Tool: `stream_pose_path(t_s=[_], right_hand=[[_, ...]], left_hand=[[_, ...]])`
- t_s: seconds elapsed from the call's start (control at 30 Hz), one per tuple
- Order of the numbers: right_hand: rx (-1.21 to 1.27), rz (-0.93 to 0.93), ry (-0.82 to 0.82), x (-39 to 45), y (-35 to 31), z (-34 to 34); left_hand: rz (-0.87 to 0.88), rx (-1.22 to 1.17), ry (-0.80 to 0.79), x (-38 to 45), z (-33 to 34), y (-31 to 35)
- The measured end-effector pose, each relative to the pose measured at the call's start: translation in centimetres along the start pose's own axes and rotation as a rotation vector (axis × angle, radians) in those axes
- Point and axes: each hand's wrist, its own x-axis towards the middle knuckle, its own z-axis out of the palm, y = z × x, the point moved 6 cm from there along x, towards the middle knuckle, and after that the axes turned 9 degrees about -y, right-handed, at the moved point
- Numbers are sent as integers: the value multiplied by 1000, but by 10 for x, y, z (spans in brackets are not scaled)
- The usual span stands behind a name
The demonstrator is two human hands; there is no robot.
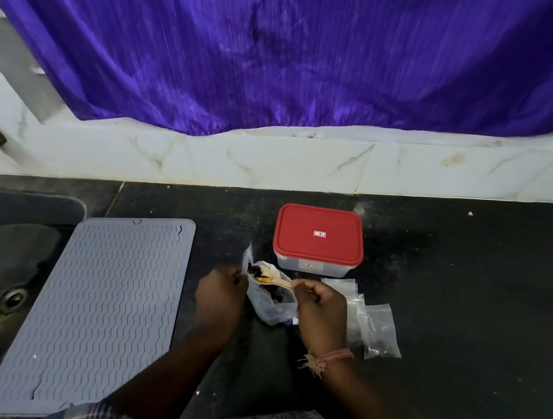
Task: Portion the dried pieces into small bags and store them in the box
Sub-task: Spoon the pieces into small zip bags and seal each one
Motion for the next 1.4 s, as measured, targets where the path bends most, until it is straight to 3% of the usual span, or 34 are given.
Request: stream_pose_path(t_s=[0.17, 0.43, 0.6, 0.7, 0.83, 1.0, 1.1, 1.2, 1.37, 1.4], right_hand=[[-115, -26, -9, 0, -4, 5], [-299, -106, 63, 2, -17, 8], [-553, -339, 20, -8, -36, 21], [-754, -432, -101, -13, -38, 36], [-940, -597, -203, -17, -31, 45], [-858, -661, -97, -21, -34, 32], [-653, -610, -49, -21, -38, 17], [-612, -597, -21, -21, -36, 7], [-934, -803, -119, -27, -34, 9], [-898, -779, -105, -26, -34, 7]], left_hand=[[49, 86, -32, -11, 0, 12], [107, 25, -4, -17, -1, 23], [262, 8, -4, -24, 8, 30], [323, -33, -7, -30, 14, 34], [177, -213, 45, -30, 8, 23], [45, -226, 58, -27, 2, 13], [3, -188, 52, -24, -2, 14], [-54, -235, -1, -18, 2, 15], [-9, 15, -13, -13, -2, 35], [15, 66, -16, -13, -3, 39]])
